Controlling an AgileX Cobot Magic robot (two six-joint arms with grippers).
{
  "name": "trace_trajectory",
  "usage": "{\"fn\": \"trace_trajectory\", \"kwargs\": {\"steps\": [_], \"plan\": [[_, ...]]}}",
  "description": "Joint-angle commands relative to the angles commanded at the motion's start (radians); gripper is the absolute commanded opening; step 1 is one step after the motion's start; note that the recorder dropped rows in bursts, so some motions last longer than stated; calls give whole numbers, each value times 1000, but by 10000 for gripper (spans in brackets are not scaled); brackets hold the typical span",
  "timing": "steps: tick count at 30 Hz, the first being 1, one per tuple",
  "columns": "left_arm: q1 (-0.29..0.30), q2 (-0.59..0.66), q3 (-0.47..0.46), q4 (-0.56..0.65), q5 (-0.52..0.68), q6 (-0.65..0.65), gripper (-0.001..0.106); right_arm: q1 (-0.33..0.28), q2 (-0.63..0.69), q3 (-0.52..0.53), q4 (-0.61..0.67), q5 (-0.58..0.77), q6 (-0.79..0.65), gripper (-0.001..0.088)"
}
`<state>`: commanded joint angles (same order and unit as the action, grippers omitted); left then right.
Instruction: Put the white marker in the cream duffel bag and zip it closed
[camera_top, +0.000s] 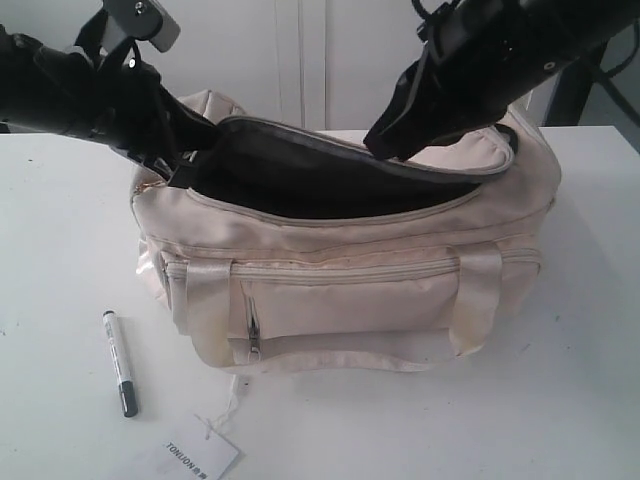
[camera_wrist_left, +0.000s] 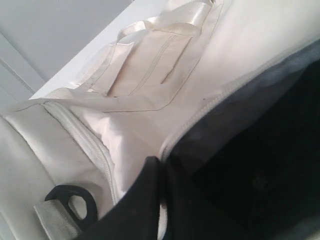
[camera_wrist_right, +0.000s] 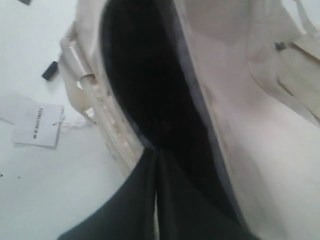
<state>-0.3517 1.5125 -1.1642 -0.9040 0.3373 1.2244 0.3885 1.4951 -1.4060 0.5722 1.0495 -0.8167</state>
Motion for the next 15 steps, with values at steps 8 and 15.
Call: {"fn": "trace_trajectory", "kwargs": {"steps": [8, 15], "plan": [[0, 0, 0, 0, 0, -3, 0, 0, 54, 0, 58, 11, -54, 159], [0, 0, 0, 0, 0, -3, 0, 0, 87, 0, 135, 23, -130, 260]]}}
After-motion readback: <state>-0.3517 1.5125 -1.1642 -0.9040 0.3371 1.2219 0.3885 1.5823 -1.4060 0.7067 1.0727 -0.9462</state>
